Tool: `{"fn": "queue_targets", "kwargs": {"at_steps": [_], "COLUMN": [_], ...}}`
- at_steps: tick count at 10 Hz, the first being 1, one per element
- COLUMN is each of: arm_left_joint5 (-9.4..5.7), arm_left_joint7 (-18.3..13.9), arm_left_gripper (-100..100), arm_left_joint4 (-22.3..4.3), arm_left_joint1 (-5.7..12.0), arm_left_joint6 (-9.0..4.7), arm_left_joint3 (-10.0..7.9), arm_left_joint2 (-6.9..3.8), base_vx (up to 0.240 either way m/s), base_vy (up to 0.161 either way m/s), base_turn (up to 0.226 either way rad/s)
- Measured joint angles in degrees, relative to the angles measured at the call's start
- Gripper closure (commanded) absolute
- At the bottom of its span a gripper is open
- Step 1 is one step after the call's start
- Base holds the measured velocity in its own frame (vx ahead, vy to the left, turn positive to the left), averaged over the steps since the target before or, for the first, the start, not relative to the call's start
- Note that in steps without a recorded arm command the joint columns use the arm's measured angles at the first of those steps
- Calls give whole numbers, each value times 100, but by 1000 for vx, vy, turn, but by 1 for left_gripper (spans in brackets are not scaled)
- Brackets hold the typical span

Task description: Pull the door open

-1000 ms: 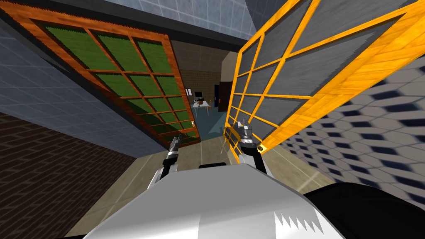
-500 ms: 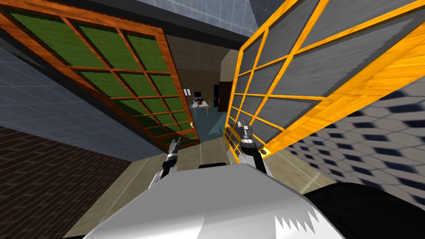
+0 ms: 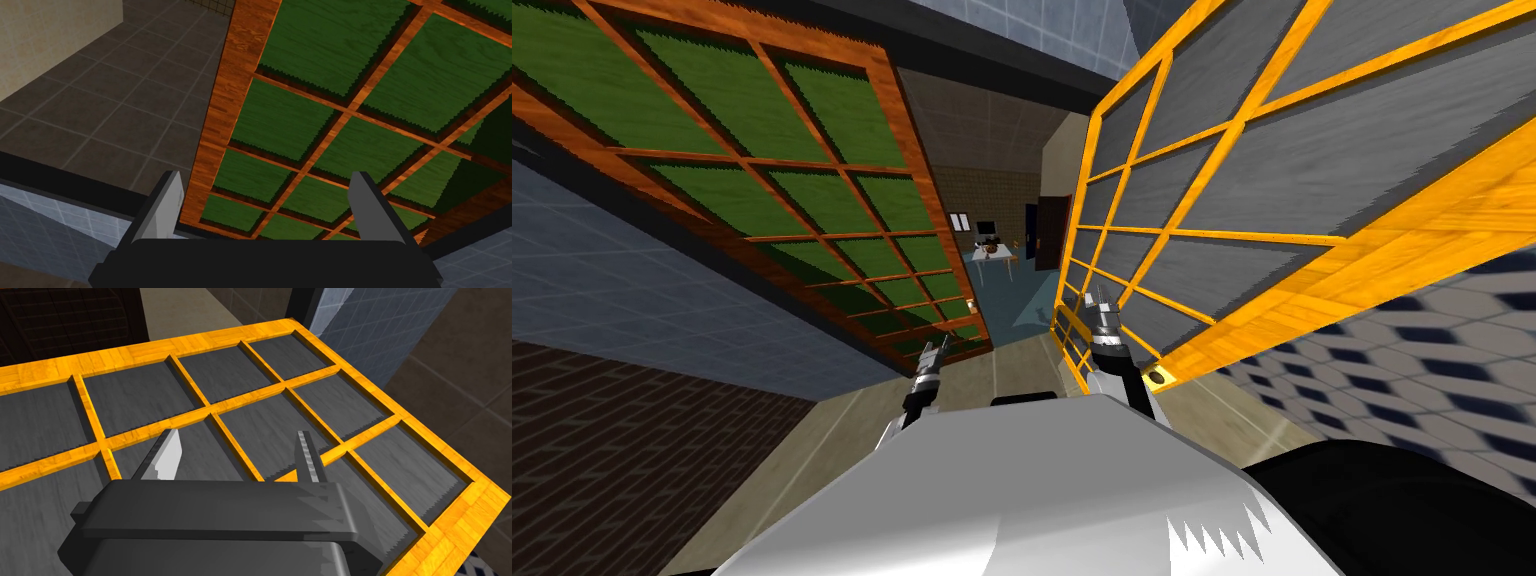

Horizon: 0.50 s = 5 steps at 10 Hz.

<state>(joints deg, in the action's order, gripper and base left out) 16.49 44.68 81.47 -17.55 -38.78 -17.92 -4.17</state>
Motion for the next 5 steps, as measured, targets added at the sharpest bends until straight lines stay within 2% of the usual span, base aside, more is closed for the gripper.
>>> {"fn": "queue_targets", "kwargs": {"at_steps": [5], "arm_left_joint5": [123], "arm_left_joint7": [600], "arm_left_gripper": [-100], "arm_left_joint4": [-627], "arm_left_joint1": [146], "arm_left_joint6": [-239], "arm_left_joint3": [-236], "arm_left_joint2": [75], "base_vx": [96], "base_vy": [12], "base_turn": [-27]}}
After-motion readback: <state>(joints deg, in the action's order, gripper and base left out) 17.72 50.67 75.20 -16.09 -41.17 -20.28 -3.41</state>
